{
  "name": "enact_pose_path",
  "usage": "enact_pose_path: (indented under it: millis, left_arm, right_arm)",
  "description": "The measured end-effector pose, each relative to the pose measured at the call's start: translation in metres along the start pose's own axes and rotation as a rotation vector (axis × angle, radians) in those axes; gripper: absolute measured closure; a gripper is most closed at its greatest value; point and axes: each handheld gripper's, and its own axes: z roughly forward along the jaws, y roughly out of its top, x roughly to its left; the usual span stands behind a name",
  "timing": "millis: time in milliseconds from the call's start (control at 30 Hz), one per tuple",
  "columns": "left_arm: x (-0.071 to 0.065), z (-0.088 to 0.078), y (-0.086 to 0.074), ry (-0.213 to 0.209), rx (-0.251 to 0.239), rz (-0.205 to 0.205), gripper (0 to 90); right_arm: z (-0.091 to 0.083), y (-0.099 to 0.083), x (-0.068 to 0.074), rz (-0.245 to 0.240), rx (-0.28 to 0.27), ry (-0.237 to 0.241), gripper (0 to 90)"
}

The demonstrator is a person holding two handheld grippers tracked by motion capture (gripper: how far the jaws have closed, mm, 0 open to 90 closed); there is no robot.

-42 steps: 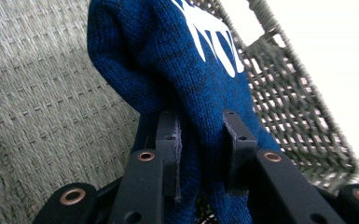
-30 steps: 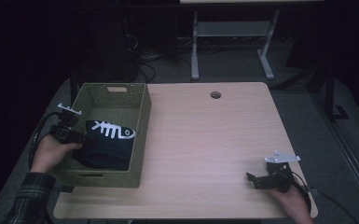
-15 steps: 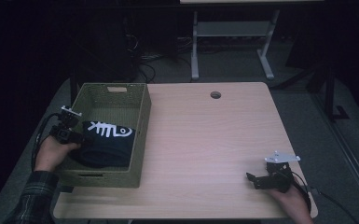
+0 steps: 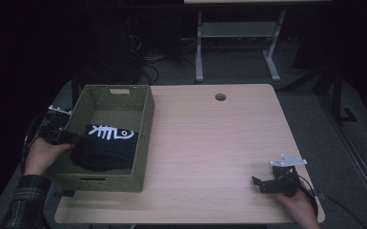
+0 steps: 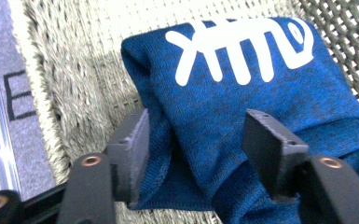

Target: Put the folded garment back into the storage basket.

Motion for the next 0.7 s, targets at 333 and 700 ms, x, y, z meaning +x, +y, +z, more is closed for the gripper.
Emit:
enact_pose_path:
  millis: [333, 700]
  left_arm:
    - [-0.01, -0.002, 0.003, -0.021, -0.056, 0.022, 23.3]
    - [-0.037, -0.003, 0.011, -0.023, -0.115, 0.09, 13.8]
  right_arm:
    - [0.0, 0.0, 0.0, 0.0, 0.0, -0.001, 2.6]
    - [0.0, 0.0, 0.0, -0.001, 0.0, 0.0, 2.6]
